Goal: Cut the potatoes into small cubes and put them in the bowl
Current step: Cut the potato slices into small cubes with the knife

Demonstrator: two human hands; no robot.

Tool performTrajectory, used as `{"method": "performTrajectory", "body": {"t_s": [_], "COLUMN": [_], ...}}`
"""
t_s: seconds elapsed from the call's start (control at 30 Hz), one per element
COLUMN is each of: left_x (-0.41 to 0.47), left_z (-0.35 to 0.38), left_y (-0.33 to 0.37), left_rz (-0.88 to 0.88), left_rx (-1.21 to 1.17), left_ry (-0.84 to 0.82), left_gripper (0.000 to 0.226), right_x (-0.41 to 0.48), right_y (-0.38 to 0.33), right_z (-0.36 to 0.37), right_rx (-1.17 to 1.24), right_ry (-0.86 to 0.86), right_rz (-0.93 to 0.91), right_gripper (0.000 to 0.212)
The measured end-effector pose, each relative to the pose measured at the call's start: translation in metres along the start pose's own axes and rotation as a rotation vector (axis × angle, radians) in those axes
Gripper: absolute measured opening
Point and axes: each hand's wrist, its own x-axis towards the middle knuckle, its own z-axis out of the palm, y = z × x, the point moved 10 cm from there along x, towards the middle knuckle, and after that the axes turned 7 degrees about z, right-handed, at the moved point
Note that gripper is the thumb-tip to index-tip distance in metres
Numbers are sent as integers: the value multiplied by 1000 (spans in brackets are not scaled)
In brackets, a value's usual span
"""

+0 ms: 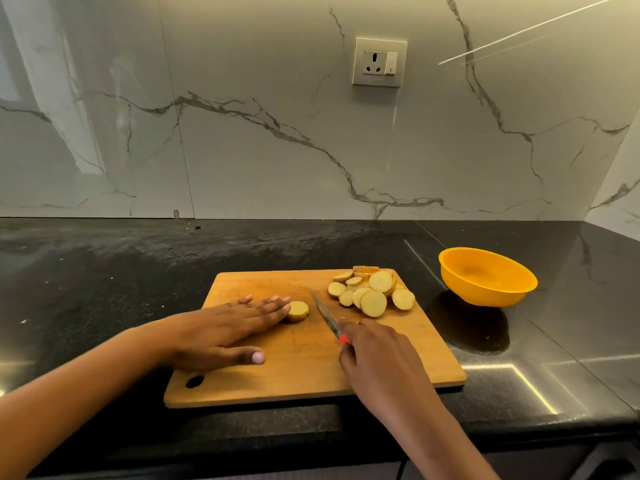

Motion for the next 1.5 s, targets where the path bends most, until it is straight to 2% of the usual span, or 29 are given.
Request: {"method": "performTrajectory", "body": {"t_s": [0.2,0.43,0.83,1.0,1.13,1.3,1.5], "left_x": [1,7,11,9,9,9,5], "left_z": [-9,-7,-7,-7,-9,-8,-10], "left_y": [-10,-11,-16,-16,-14,-15,-16], "left_rz": [141,258,280,267,266,273,299], "left_rx": [39,48,33,30,32,65,57], "left_ry": [-5,-2,35,35,44,50,145], "left_gripper": [97,91,92,91,89,85,84], "right_x": [1,-2,1,15,8,-12,1], "right_y": [-1,-14,-33,-45,-46,-36,-27], "right_z": [-1,-2,9,24,24,18,9], "right_rx": [28,-8,-132,-202,-202,-169,-99], "right_ry": [-19,26,19,-83,-123,-77,5], "right_rz": [-7,-36,-56,-50,-72,-67,-31], "right_gripper": [41,47,48,41,44,53,49]}}
